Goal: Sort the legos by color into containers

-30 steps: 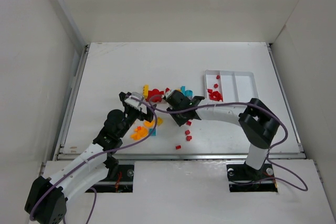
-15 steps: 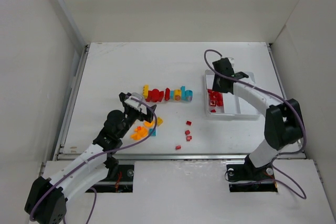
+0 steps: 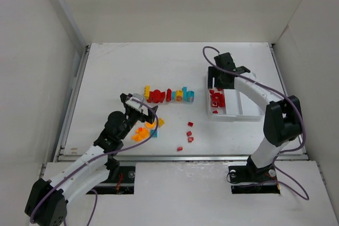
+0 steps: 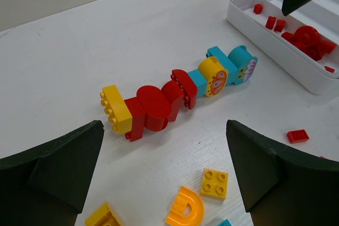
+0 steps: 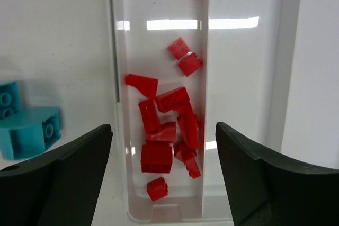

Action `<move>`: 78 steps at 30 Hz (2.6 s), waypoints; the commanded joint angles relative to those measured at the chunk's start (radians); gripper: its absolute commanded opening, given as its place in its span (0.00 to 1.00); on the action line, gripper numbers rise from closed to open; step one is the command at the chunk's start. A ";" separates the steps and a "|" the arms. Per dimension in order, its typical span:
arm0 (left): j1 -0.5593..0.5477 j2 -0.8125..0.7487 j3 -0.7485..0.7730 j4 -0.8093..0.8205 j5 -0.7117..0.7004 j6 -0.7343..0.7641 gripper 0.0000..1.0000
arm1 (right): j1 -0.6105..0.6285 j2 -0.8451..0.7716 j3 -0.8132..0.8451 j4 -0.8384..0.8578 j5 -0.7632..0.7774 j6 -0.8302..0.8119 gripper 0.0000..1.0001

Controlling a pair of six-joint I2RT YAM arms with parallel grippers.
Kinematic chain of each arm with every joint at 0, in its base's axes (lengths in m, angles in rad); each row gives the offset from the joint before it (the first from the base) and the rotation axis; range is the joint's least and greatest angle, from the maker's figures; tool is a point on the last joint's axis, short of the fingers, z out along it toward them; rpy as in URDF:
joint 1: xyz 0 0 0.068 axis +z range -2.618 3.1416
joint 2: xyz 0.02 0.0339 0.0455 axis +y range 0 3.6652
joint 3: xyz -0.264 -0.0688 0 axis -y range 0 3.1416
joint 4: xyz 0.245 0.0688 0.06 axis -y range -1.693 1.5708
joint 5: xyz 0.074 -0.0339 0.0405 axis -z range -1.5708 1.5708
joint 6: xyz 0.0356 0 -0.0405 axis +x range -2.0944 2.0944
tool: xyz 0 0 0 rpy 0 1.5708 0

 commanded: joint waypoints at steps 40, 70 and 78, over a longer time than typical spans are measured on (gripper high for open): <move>-0.003 -0.018 -0.002 0.051 0.014 0.000 1.00 | 0.472 0.055 -0.221 0.047 -0.141 -0.096 0.44; -0.003 -0.018 -0.002 0.051 0.014 0.009 1.00 | 0.241 -0.186 -0.082 -0.040 0.299 0.236 0.00; -0.003 -0.018 -0.002 0.051 0.024 0.009 1.00 | 0.078 -0.054 0.030 0.018 0.206 0.142 0.40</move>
